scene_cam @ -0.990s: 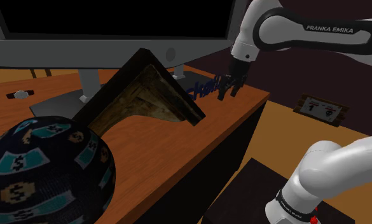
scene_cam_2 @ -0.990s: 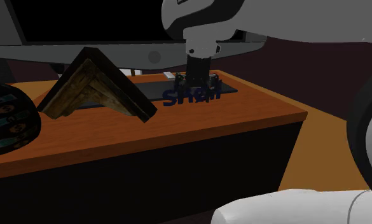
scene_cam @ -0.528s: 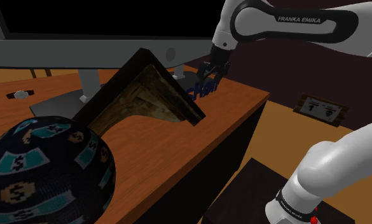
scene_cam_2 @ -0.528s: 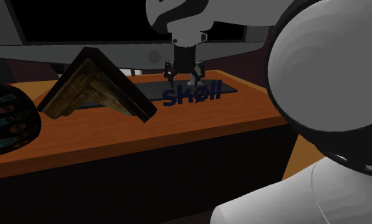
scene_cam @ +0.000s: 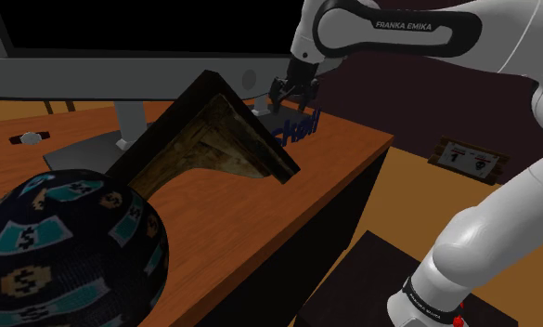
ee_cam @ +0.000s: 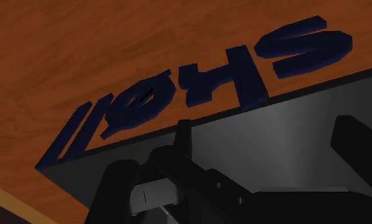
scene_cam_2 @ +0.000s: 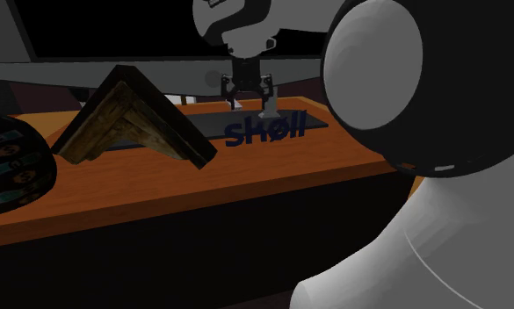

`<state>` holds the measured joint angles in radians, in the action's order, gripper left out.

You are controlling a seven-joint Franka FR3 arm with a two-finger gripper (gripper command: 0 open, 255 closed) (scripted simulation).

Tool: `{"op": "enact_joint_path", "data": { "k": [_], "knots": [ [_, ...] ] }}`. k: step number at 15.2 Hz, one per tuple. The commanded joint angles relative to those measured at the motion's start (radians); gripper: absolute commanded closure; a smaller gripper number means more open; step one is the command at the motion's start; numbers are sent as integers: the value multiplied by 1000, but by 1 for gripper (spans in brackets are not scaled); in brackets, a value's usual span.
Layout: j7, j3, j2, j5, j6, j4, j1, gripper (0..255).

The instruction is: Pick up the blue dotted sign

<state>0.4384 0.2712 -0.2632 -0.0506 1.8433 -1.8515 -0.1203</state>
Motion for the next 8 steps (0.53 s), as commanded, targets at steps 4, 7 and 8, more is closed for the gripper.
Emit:
{"op": "enact_joint_path", "data": {
  "k": [4, 7, 8],
  "knots": [
    [8, 1, -12, 0, 73, -84, 2, 0],
    [7, 1, -14, 1, 73, -85, 1, 255],
    [7, 1, -14, 1, 74, -86, 2, 255]
  ]
}}
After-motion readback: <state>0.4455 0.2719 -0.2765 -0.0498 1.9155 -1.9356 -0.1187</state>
